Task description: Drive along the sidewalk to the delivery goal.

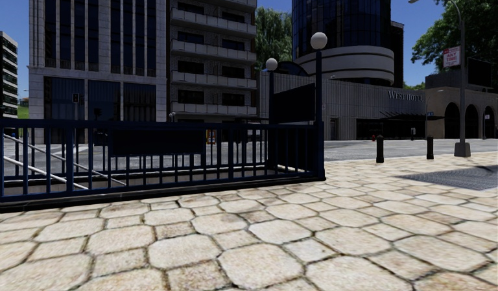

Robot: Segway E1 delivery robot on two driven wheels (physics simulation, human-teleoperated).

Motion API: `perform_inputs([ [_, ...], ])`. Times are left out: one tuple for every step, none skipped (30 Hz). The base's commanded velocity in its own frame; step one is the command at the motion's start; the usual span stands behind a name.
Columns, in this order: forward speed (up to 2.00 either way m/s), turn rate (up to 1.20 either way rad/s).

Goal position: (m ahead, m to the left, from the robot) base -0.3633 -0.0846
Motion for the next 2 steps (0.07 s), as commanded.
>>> perform_inputs([
  [0.0,0.0],
  [0.0,0.0],
])
